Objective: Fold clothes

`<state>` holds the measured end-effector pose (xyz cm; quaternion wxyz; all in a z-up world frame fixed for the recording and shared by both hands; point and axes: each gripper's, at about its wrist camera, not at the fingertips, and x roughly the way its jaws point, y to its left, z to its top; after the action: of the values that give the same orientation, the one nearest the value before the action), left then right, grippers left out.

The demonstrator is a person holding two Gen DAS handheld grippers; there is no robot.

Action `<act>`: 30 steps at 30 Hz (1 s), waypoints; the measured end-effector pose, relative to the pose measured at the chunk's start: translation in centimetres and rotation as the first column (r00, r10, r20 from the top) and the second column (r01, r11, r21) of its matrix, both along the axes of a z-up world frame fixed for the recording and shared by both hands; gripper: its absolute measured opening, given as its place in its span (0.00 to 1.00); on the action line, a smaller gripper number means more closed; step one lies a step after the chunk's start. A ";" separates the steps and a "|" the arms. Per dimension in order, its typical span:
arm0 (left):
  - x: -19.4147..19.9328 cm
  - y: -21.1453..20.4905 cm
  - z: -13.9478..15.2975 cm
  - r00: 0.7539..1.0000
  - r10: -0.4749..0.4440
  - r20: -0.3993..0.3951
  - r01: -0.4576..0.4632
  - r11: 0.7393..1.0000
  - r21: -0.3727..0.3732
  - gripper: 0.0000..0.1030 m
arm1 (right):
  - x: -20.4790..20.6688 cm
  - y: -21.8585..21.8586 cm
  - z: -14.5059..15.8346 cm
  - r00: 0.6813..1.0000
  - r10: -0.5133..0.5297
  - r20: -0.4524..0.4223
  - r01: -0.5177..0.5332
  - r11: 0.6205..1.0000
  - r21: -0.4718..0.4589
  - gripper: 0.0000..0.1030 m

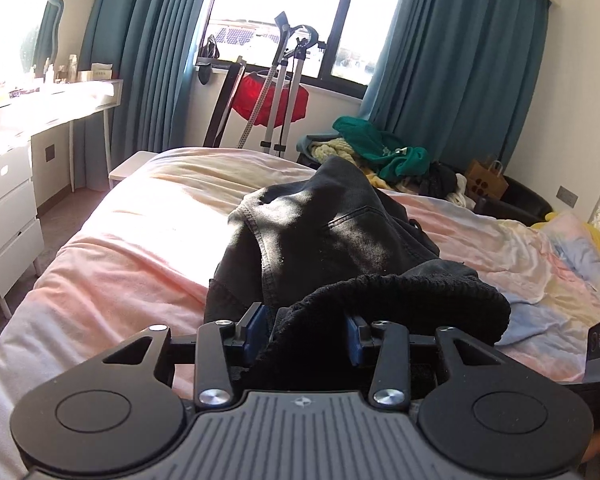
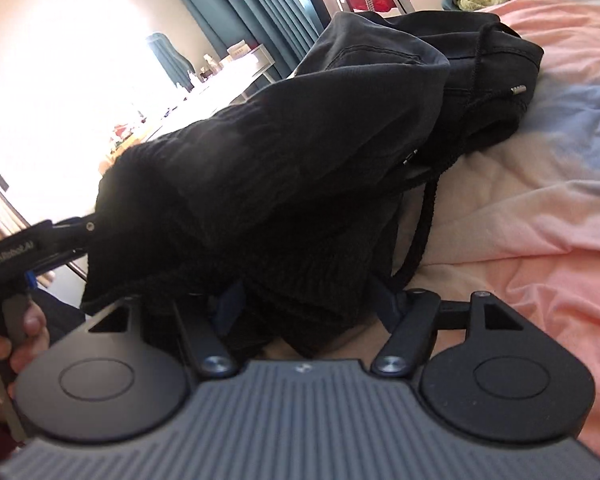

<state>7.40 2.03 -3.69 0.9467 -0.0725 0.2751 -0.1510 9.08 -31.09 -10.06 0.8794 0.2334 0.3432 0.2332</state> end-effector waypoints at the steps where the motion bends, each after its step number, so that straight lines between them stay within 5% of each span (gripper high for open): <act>1: 0.2 0.4 -0.1 1.000 0.013 -0.010 -0.013 1.000 -0.017 0.30 | -0.2 -0.5 0.0 1.000 -0.005 -0.009 0.006 0.999 0.038 0.68; 2: 0.3 0.8 -0.1 0.999 0.032 -0.021 -0.032 0.999 -0.023 0.10 | -0.6 -0.9 0.1 1.000 -0.013 -0.015 0.014 0.997 0.079 0.68; 5: 0.3 2.6 0.2 0.995 0.093 -0.043 -0.096 0.991 -0.095 0.09 | -1.4 -1.6 0.4 0.999 -0.036 -0.012 0.037 0.991 0.126 0.68; 8: -0.2 5.4 1.0 0.981 0.189 -0.047 -0.195 0.957 -0.217 0.09 | -1.6 -0.7 0.7 0.999 -0.042 0.010 0.041 0.998 0.054 0.68; 11: -0.7 8.1 1.5 0.936 0.351 -0.034 -0.349 0.908 -0.230 0.09 | -1.4 0.4 0.1 0.999 -0.051 0.017 0.051 0.998 -0.026 0.68; 16: -0.2 11.6 0.6 0.858 0.509 -0.074 -0.514 0.854 -0.082 0.09 | -1.2 2.1 -0.5 0.997 -0.049 0.051 0.053 0.995 -0.090 0.68; 21: 0.2 12.8 -0.2 0.850 0.509 -0.138 -0.517 0.855 -0.034 0.12 | -1.9 3.6 0.2 0.995 -0.001 0.103 0.019 0.985 -0.169 0.68; 23: -0.5 12.5 0.1 0.868 0.474 -0.149 -0.491 0.864 -0.112 0.21 | -2.2 3.9 0.3 0.993 0.012 0.114 0.013 0.977 -0.214 0.61; 25: -1.2 12.2 0.4 0.885 0.438 -0.157 -0.463 0.866 -0.191 0.37 | -2.2 3.6 0.5 0.993 -0.007 0.117 0.034 0.971 -0.236 0.38; 28: -2.2 11.7 0.8 0.909 0.383 -0.163 -0.415 0.856 -0.307 0.51 | -2.4 2.6 0.8 0.993 -0.039 0.111 0.059 0.981 -0.187 0.16; 30: -2.9 11.4 1.1 0.925 0.345 -0.163 -0.381 0.842 -0.382 0.61 | -3.1 2.2 1.5 0.990 -0.057 0.131 0.080 0.981 -0.178 0.14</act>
<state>4.49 13.47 -2.56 0.9091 -0.3249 0.2601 -0.0195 6.01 -28.86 -8.51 0.9244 0.1481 0.2992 0.1845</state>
